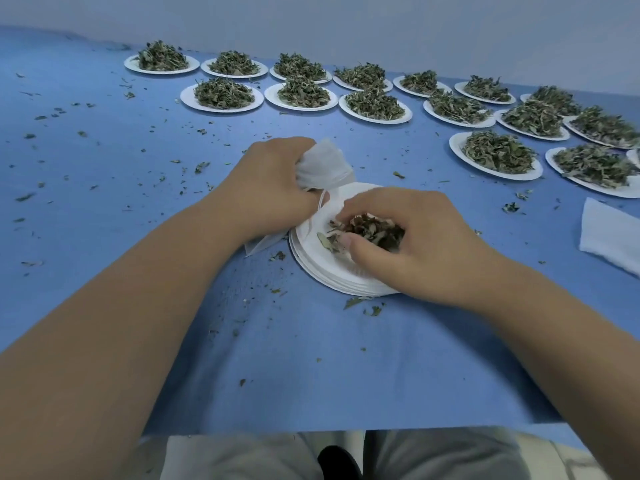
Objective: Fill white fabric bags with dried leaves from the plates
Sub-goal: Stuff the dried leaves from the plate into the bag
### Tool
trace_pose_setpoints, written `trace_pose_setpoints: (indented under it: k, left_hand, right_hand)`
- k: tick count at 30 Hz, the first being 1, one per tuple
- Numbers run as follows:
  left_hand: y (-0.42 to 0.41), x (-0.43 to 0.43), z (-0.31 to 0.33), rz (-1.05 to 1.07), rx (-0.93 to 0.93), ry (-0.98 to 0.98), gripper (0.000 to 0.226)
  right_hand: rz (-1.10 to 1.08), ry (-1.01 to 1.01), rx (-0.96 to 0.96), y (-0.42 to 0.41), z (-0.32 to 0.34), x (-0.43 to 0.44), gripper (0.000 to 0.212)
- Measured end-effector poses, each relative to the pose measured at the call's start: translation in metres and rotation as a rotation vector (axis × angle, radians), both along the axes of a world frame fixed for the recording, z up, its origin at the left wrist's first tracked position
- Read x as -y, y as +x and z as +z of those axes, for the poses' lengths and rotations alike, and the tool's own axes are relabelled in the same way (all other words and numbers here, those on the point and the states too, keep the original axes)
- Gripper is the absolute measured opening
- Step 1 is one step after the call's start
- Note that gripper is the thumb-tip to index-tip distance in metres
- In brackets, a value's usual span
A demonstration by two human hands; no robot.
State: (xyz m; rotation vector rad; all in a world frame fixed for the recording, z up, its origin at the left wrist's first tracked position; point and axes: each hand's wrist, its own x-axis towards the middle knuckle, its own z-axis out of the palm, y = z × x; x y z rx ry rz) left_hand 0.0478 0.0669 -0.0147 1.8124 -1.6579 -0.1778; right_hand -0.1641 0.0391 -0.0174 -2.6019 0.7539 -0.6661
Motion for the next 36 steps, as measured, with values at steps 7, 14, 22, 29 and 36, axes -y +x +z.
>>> trace_pose_setpoints:
  k: [7,14,22,29,36]
  left_hand:
    - [-0.001,-0.002,0.001,0.013,0.005,0.032,0.018]
    - [-0.004,-0.003,0.004,0.005,0.013,0.054,0.028]
    - [-0.006,-0.006,0.006,0.015,-0.025,0.064,0.032]
    - [-0.003,-0.005,0.005,0.033,-0.017,0.066,0.036]
    - [-0.001,-0.003,0.004,0.021,-0.022,0.049,0.036]
  right_hand:
    - [0.158,0.048,-0.327,-0.002,0.005,0.001,0.064]
    - [0.165,-0.167,-0.147,-0.011,-0.007,-0.011,0.045]
    - [0.125,-0.287,-0.153,-0.01,-0.015,-0.016,0.044]
    - [0.102,-0.216,-0.004,-0.01,-0.017,-0.017,0.037]
    - [-0.103,0.211,0.195,-0.006,-0.004,-0.011,0.043]
